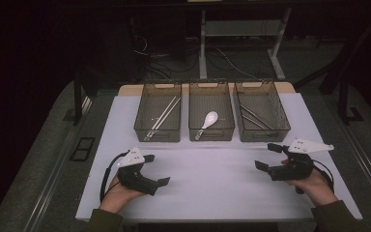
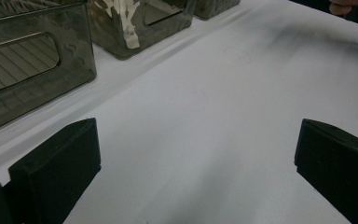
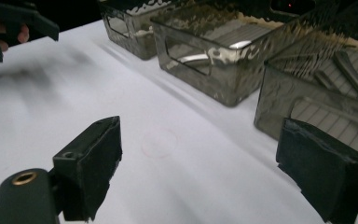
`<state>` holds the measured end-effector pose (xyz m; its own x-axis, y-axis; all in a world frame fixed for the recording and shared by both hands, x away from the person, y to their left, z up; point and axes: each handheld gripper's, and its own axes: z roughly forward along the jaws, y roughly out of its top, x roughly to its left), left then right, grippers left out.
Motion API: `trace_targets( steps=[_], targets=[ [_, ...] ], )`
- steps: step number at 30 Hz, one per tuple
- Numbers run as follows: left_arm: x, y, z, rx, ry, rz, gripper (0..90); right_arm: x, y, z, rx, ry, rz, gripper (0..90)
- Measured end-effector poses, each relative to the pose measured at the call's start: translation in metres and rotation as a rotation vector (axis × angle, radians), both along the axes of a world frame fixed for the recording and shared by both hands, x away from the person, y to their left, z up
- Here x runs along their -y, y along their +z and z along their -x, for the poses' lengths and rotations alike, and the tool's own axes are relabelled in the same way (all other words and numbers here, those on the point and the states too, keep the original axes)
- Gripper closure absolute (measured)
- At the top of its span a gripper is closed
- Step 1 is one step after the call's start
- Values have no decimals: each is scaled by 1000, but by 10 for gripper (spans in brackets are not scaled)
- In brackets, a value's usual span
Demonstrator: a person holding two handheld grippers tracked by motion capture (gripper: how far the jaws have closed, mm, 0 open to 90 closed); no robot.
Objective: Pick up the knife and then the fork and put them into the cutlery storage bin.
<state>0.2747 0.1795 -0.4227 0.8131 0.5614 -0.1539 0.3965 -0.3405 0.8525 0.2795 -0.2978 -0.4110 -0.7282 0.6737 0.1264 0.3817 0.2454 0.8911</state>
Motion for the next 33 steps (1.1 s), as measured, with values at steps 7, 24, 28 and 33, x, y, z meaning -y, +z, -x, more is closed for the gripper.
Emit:
trace_targets(
  steps=[7, 24, 28, 33],
  targets=[
    [0, 0, 0, 1, -3, -3, 0, -1, -13, 16, 3, 9, 38, 138],
    [3, -1, 2, 5, -10, -19, 0, 10, -27, 29, -3, -8, 97, 138],
    [4, -1, 1, 3, -12, -16, 0, 10, -28, 29, -6, 0, 97, 138],
    [4, 0, 0, 2, -16, -24, 0, 10, -27, 30, -1, -2, 96, 138]
  ],
)
